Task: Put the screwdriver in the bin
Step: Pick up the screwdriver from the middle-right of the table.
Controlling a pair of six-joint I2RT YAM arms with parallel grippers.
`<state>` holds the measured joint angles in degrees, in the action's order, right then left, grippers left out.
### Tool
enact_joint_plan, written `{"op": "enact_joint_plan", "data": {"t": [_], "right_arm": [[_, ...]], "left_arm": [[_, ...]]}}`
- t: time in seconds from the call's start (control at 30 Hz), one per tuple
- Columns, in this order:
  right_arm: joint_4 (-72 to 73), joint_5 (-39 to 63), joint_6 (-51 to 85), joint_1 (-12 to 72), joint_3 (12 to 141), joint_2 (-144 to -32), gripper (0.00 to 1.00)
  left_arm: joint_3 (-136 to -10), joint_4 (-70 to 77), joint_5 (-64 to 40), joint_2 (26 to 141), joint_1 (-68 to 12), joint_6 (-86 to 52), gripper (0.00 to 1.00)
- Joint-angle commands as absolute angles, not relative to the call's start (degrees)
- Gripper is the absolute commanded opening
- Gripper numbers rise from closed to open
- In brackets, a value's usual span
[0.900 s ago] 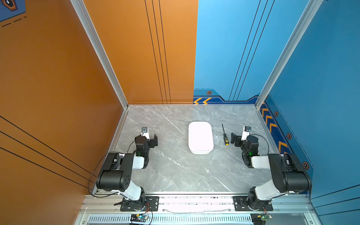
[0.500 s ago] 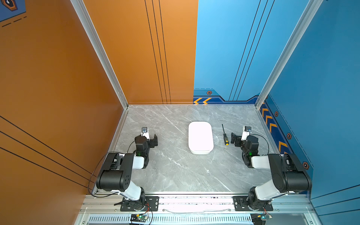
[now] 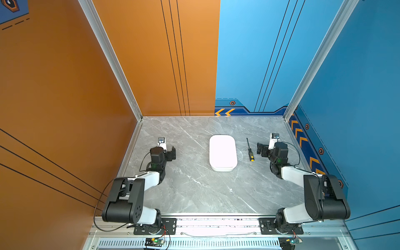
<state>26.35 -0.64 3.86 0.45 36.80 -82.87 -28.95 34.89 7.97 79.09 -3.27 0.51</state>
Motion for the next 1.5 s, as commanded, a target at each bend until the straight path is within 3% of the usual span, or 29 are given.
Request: {"op": "enact_joint_plan", "data": {"t": [0.0,0.17,0.3,0.63,0.9,1.47], "right_arm": [[1.8,4.3,5.9,1.2,48.9,-81.6,1.0],[-25.7,3.3,6.7,6.8,68.1,-89.6,0.98],[-37.4,1.3,11.1,9.3,75.2,-94.6,0.92],[-42.8,8.5,13.1,8.9,73.7,-99.7,0.87],[-46.2,5.7,12.8,9.7,75.0,-105.5,0.84],[-46.8,4.6,12.7,9.9,79.5,-111.8,0.77]], "left_arm": [[-35.4,21.5,3.7,73.1,-3.7,-3.7,0.98],[-40.1,15.0,-5.3,72.6,-5.2,-12.9,0.98],[-42.4,12.0,-13.4,76.0,-6.2,-18.0,0.98],[-42.9,11.9,-26.8,81.5,-9.6,-24.3,0.98],[-42.5,12.0,-35.1,84.8,-10.8,-24.3,0.98],[-40.5,11.9,-33.4,85.5,-18.3,-26.5,0.98]]}}
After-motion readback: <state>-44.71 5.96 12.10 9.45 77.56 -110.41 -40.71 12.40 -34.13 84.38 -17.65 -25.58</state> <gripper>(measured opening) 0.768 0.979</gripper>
